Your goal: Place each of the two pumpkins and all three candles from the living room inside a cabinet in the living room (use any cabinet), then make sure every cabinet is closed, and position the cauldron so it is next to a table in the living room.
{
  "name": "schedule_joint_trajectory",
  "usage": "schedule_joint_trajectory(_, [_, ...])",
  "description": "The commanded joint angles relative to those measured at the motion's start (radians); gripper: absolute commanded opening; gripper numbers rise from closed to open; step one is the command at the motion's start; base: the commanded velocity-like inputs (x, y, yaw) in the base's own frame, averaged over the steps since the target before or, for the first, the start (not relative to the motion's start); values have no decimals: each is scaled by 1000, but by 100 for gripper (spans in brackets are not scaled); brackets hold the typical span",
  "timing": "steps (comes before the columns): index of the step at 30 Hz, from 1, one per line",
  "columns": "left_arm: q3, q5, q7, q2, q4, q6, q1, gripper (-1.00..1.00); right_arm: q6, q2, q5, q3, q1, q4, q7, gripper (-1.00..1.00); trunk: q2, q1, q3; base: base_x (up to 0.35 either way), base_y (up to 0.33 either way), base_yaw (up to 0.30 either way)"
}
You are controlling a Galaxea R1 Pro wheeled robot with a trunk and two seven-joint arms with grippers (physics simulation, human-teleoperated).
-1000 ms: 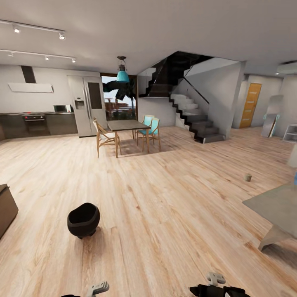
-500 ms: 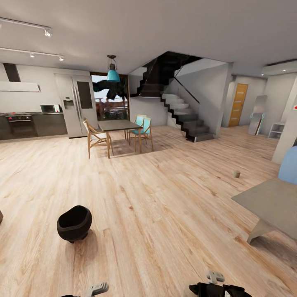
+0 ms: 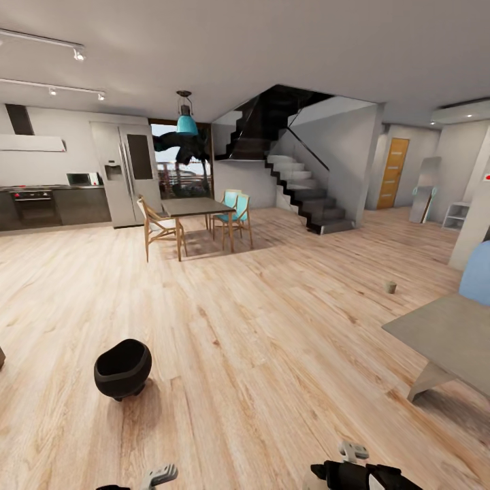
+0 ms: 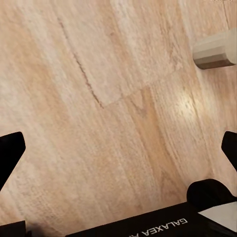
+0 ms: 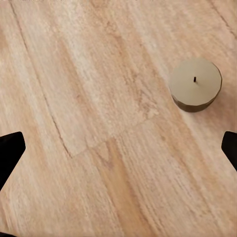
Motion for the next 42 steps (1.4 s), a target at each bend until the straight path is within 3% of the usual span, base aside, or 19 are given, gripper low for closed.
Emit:
schedule_joint_trajectory(1, [-8,10,-2,1,-3,7,0,100,9,-1,-9,0,0,-3,2,100,0,0,-1,0,0,0])
schedule_joint_trajectory(20, [-10,3,0,-2,-90,41,0,100,12,-5,-8,-3,-1,-11,-2,100,0,0,-1,0,0,0])
schedule_joint_trajectory(21, [-10,3,1,-2,-246,131,0,100,14,-5,-8,-3,-2,-11,-2,100,0,0,-1,0,0,0])
schedule_joint_trajectory(30, [-8,3,33,-2,-350,228,-2,100,64,-6,-9,-6,-14,-11,-3,100,0,0,-1,0,0,0])
schedule_joint_trajectory(35, [-7,4,65,-2,-373,245,-2,100,76,-6,-9,-6,-29,-11,-5,100,0,0,-1,0,0,0])
schedule_joint_trajectory(38, [-6,4,73,-2,-379,249,-2,100,78,-6,-9,-6,-37,-11,-48,100,0,0,-1,0,0,0])
schedule_joint_trajectory(42, [-6,4,77,-1,-382,253,-4,100,78,-5,-10,-6,-62,-19,-169,100,0,0,-1,0,0,0])
